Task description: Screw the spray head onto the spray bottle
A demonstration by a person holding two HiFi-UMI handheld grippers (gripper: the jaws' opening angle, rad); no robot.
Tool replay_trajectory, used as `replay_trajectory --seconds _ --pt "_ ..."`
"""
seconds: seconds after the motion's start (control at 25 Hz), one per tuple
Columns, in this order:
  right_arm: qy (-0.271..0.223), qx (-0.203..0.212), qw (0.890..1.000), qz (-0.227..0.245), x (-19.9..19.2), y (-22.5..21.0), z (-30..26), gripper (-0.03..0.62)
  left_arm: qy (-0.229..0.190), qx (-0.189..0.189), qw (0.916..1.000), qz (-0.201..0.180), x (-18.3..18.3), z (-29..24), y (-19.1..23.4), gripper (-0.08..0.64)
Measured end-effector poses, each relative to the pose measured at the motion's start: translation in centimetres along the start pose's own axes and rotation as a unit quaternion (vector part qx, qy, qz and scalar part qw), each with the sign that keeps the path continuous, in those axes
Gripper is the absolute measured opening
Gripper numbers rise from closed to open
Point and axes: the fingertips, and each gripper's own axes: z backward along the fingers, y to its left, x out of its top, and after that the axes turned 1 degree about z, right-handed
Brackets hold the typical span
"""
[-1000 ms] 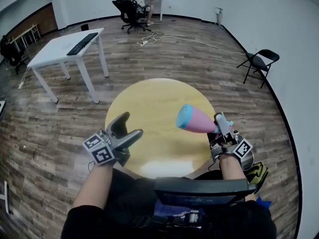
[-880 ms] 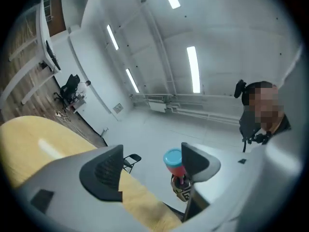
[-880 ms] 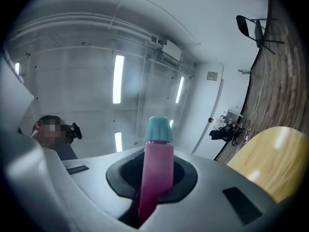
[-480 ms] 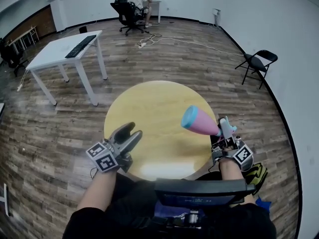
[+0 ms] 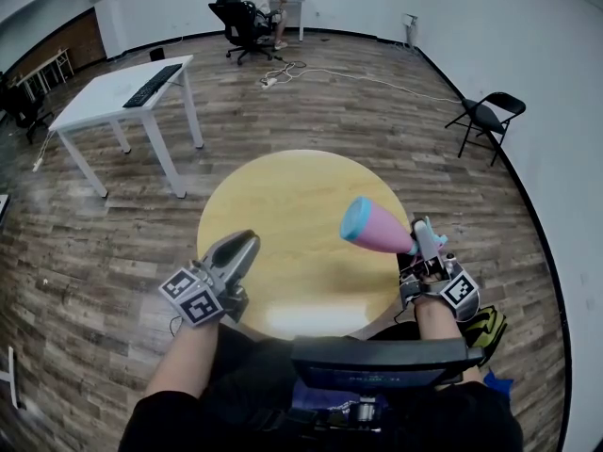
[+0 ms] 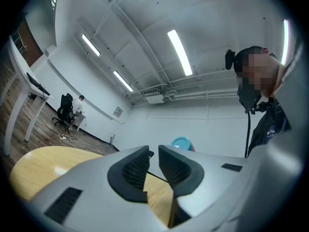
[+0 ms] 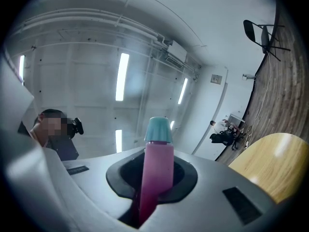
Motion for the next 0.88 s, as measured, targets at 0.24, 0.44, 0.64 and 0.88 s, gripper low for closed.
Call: replay_trajectory --seconds 0.24,0.44,0.64,0.88 --pt "0.004 0.001 1.000 0.003 0.08 0.11 -0.17 0.044 -0.001 -0.003 1.0000 -0.008 0.25 -0.34 -0.39 0.020" --pt "0.006 0.002 1.000 0.000 -0.12 0.08 -0.08 0.044 -0.003 0.008 1.0000 0.004 0.10 -0.27 0.11 0.020" --pt "0.008 0.003 1.000 0.002 -0.07 0.17 -0.23 0.044 0.001 0.006 1.0000 0.004 -0.01 -0.41 -0.11 0.020" --pt "0.010 0.005 1.000 0.001 -0.27 0.35 -0.30 0.044 0.011 0.000 0.9999 0.006 -0.54 -0.58 -0.54 0.020"
